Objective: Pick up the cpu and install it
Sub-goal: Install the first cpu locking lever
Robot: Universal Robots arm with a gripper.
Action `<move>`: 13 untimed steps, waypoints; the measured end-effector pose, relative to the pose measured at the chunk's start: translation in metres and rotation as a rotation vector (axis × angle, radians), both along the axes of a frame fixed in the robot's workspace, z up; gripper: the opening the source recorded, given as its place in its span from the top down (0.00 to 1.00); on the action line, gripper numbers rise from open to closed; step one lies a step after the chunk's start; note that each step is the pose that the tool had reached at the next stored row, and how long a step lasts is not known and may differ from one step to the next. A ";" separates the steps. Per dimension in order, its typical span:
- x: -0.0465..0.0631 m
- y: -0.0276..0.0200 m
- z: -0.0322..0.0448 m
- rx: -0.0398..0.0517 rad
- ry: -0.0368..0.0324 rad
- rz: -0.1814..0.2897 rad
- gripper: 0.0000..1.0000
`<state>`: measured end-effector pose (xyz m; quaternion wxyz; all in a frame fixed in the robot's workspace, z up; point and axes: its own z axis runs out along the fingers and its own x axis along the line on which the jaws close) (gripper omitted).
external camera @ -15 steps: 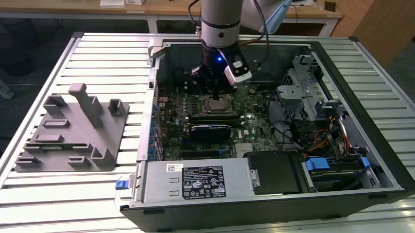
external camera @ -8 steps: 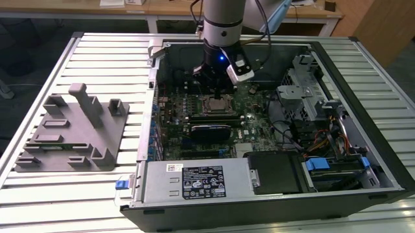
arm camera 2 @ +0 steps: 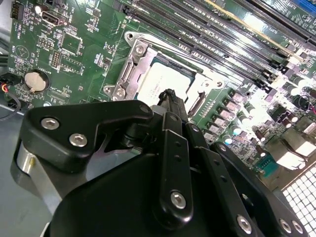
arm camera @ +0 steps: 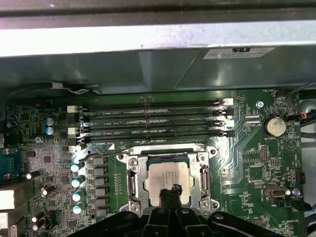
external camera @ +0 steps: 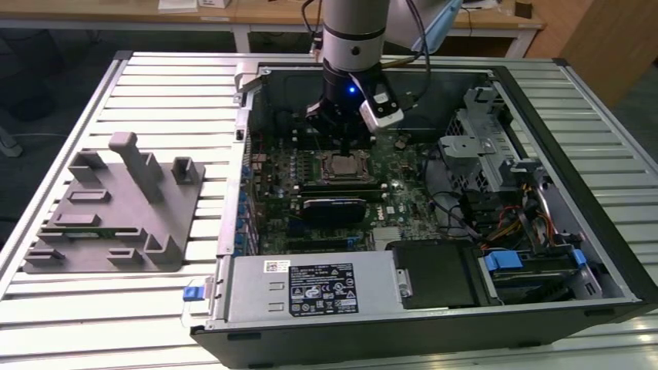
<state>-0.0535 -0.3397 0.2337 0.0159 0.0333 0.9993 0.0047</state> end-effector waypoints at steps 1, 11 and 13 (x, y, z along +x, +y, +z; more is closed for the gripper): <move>0.000 0.0000 0.0000 0.0000 0.0000 0.000 0.89; -0.006 0.0000 0.0000 0.0000 0.0000 0.000 0.89; -0.007 0.0000 0.0000 0.0000 0.0000 0.000 0.89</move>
